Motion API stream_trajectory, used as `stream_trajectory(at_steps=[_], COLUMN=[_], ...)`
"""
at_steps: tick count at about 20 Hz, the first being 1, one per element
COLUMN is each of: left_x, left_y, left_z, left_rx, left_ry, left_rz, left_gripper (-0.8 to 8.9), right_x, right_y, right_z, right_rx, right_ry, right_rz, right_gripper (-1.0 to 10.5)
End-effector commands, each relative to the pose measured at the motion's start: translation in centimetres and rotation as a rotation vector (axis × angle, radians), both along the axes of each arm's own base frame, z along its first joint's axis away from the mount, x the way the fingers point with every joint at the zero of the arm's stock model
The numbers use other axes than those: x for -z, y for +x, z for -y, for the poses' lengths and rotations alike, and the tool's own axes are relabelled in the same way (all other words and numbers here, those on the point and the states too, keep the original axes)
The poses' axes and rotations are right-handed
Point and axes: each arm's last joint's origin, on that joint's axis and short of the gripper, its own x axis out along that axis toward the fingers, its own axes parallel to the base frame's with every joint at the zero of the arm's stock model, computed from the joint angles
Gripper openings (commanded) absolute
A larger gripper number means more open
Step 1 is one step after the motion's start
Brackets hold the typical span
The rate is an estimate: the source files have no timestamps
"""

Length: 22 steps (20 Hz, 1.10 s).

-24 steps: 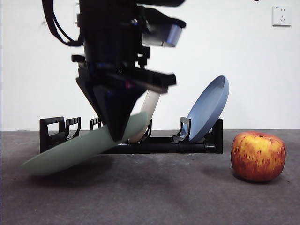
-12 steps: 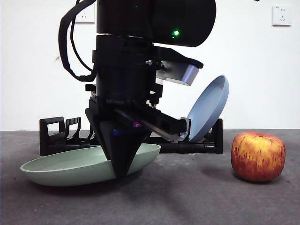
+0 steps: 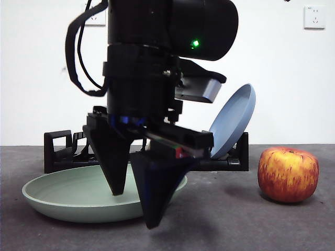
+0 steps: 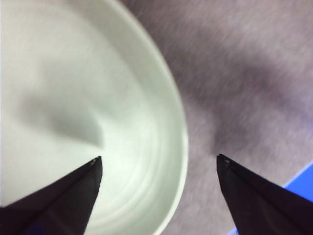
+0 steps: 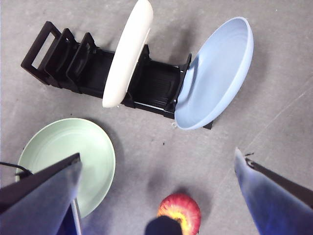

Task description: Take the green plate from the plate rack,put the plate on the table,take the apple from the table,put the apple in the plate

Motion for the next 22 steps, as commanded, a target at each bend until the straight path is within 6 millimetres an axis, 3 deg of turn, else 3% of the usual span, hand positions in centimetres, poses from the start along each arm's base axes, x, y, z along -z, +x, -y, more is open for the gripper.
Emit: stream_trajectory(at_steps=[1, 4, 6, 9, 11, 16, 22], left_x=[-3.1, -9.5, -14.6, -21.0, -23.9, -27.2, -26.9], left_y=[0.1, -1.0, -2.2, -4.7, -6.6, -10.9, -13.9], left_z=[0.0, -0.8, -2.3, -5.9, -9.0, -16.5, -21.4], left_rx=[-0.006, 0.009, 0.057, 0.155, 0.19, 0.237, 0.24], left_ry=[-0.054, -0.214, -0.381, -0.627, -0.732, -0.845, -0.793], left_rz=[0.053, 0.138, 0.172, 0.244, 0.314, 0.425, 0.406], left_gripper=[3.9, 3.9, 3.9, 3.82, 3.82, 3.81, 3.8], right_x=[-0.1, 0.1, 0.4, 1.0, 1.3, 3.2, 8.2], right_y=[0.0, -0.3, -0.6, -1.2, -1.6, -3.8, -8.2], right_z=[0.0, 0.1, 0.3, 0.8, 0.9, 1.9, 3.9], right_rx=[-0.006, -0.019, -0.024, 0.019, 0.016, 0.023, 0.109], right_ry=[-0.011, -0.037, -0.071, -0.151, -0.171, -0.188, -0.128], right_rz=[0.006, -0.024, -0.059, -0.13, -0.173, -0.226, -0.237], right_gripper=[6.9, 6.9, 6.9, 6.9, 6.9, 6.9, 6.9])
